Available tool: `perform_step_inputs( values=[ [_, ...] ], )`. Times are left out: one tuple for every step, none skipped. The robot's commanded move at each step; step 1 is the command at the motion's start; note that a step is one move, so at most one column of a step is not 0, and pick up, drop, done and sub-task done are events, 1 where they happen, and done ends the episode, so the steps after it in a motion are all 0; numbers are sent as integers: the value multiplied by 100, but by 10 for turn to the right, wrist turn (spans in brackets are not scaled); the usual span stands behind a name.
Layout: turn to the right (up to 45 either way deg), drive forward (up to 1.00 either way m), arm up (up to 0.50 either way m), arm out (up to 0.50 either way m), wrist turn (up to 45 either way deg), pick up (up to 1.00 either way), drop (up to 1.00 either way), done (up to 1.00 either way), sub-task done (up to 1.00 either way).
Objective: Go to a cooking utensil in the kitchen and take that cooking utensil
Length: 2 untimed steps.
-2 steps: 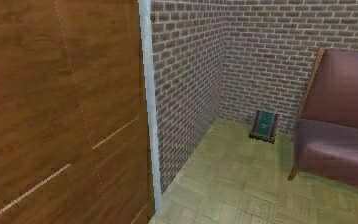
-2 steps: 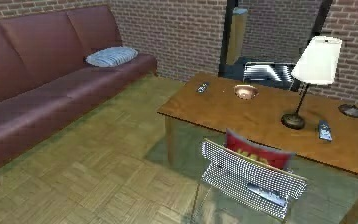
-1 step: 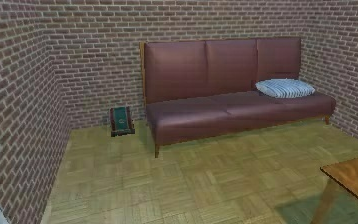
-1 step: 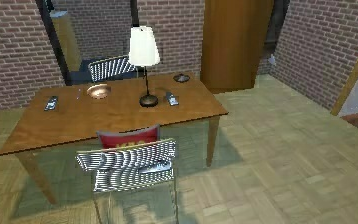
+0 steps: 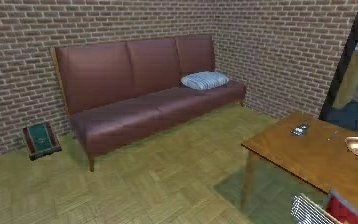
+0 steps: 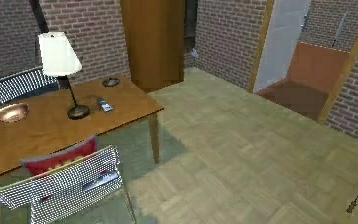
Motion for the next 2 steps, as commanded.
perform_step_inputs(
  values=[
    [0, 100, 0, 0, 0, 0, 0, 0, 0],
    [0, 10, 0, 0, 0, 0, 0, 0, 0]
  ],
)
